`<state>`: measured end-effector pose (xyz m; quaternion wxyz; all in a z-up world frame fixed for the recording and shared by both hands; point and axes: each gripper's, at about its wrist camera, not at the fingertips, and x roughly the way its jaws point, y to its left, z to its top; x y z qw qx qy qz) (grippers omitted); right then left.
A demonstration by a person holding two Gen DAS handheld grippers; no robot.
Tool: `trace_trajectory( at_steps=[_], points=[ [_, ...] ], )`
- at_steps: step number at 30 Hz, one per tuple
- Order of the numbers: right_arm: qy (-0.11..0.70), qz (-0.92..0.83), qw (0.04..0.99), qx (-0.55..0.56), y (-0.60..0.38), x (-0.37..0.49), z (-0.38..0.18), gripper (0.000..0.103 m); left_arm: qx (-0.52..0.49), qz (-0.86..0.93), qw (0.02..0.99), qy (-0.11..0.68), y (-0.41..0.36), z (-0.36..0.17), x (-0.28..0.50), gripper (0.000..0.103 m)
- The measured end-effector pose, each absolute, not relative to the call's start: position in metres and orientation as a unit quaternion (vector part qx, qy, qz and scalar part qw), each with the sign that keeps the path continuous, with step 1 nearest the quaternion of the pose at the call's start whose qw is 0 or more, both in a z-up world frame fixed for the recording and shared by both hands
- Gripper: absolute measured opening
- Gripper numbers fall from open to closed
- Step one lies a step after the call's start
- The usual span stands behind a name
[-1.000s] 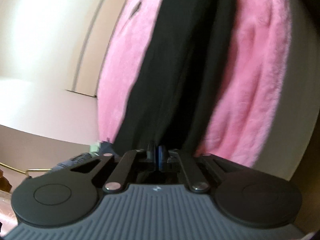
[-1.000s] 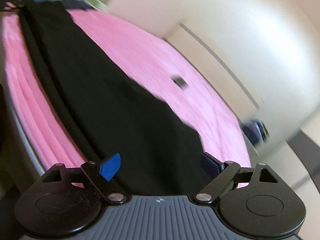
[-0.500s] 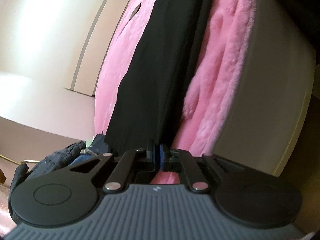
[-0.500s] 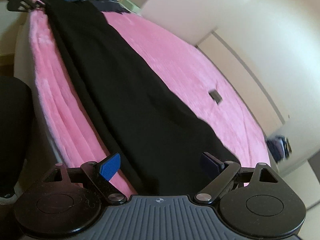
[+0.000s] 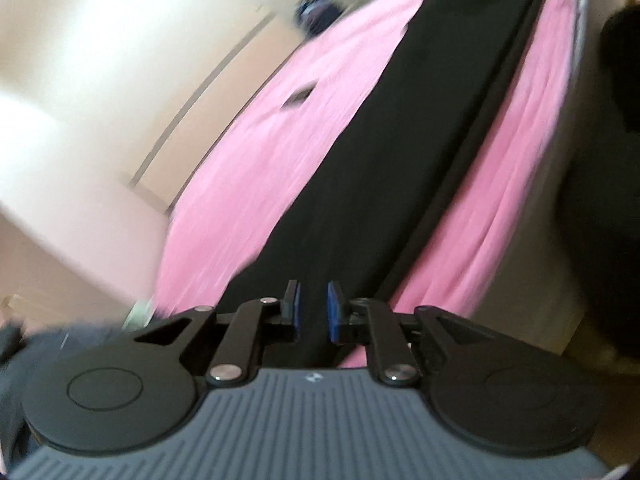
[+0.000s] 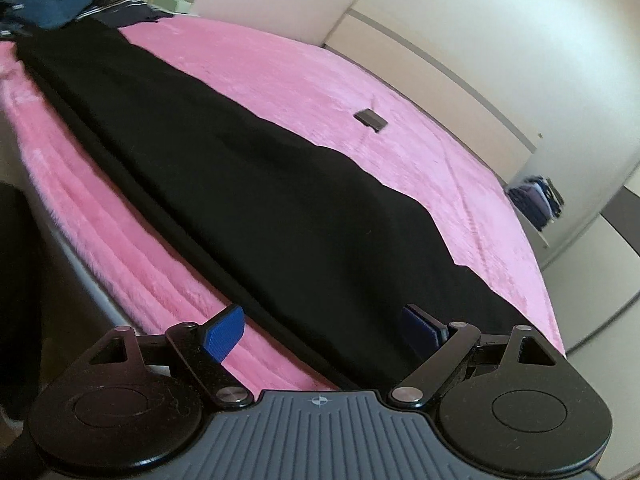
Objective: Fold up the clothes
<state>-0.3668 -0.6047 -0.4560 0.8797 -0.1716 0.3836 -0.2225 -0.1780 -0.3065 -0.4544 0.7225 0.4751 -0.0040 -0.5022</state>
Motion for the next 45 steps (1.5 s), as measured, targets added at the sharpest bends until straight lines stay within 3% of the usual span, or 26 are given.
trace_trajectory(
  at_steps=[1, 2, 10, 29, 34, 39, 41, 43, 44, 45],
  points=[
    [0.384, -0.212, 0.882, -0.173, -0.606, -0.366, -0.455, 0.068, 0.47, -0.522, 0.712, -0.012, -0.323, -0.454, -0.19, 0.016],
    [0.385, -0.202, 0.884, -0.172, -0.606, -0.367, -0.455, 0.061, 0.464, -0.541, 0.701, -0.019, -0.339, -0.453, -0.202, 0.018],
    [0.371, -0.129, 0.899, -0.193, -0.596, -0.358, -0.47, 0.061, 0.491, -0.62, 0.612, -0.03, -0.423, -0.47, -0.256, 0.021],
    [0.365, -0.101, 0.909, -0.175, -0.587, -0.352, -0.471, 0.061, 0.575, -0.605, 0.545, -0.08, -0.439, -0.5, -0.269, 0.02],
    [0.354, -0.093, 0.913, -0.18, -0.584, -0.345, -0.463, 0.061, 0.573, -0.605, 0.548, -0.066, -0.445, -0.498, -0.266, 0.006],
    [0.377, -0.075, 0.897, -0.219, -0.577, -0.342, -0.478, 0.06, 0.525, -0.619, 0.584, -0.028, -0.446, -0.475, -0.255, 0.002],
    [0.381, -0.076, 0.893, -0.226, -0.576, -0.342, -0.481, 0.04, 0.517, -0.624, 0.585, -0.022, -0.446, -0.47, -0.252, 0.002],
    [0.386, -0.077, 0.89, -0.228, -0.577, -0.341, -0.485, 0.029, 0.525, -0.626, 0.576, -0.025, -0.448, -0.473, -0.252, 0.002],
    [0.389, -0.077, 0.889, -0.228, -0.578, -0.341, -0.486, 0.011, 0.529, -0.627, 0.571, -0.027, -0.449, -0.475, -0.253, 0.002],
    [0.391, -0.077, 0.888, -0.229, -0.578, -0.341, -0.487, 0.003, 0.532, -0.628, 0.568, -0.029, -0.449, -0.477, -0.253, 0.002]
  ],
)
